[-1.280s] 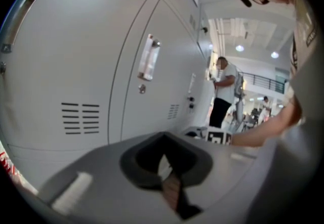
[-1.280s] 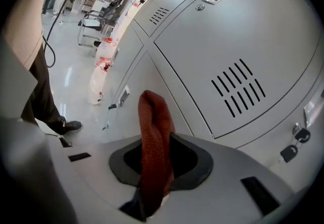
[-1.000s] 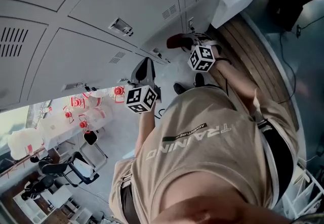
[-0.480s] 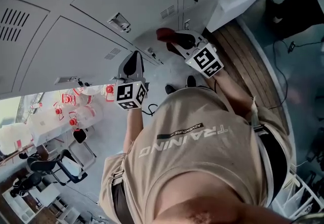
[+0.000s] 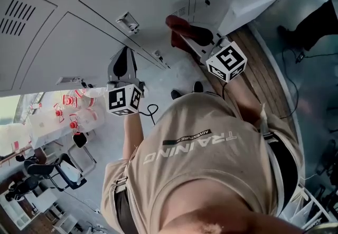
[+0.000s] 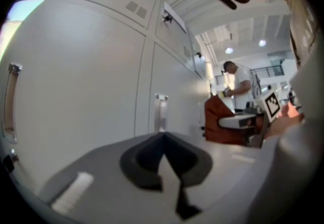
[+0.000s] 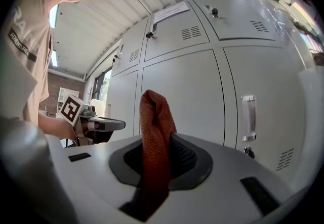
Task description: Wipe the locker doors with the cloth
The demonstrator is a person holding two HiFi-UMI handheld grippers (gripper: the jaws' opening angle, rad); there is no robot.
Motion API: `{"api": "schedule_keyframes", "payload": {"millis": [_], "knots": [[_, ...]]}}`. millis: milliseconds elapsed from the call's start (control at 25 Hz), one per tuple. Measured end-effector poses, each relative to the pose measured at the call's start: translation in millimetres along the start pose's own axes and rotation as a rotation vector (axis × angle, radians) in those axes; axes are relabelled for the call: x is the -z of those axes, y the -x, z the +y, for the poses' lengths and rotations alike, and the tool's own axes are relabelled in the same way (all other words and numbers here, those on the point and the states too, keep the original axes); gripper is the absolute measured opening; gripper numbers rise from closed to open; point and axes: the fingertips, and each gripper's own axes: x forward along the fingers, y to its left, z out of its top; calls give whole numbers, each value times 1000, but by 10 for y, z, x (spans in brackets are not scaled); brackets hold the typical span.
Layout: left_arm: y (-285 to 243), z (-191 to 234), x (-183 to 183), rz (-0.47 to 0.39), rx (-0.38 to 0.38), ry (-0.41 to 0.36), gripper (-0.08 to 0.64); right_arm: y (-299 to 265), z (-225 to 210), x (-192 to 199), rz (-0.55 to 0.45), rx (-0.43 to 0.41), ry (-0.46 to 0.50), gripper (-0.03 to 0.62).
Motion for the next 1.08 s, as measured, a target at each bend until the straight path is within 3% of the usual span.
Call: {"api": "schedule_keyframes", "payload": {"millis": [280,520,800,1080], "knots": [[-31,-88,75,8,11,44,6,-55,-9,-123,-45,-20,4,55],[-206,-142,113,26,38,30,6,-75,-233,-279,-71,7,27,55],[-424,-174,101,32,35,29,6,-210,-451,-163,-47,17,-9,55],[-552,-132,131,30,-1,18,6,-406,-461,-133,-45,-37,53,55]]}}
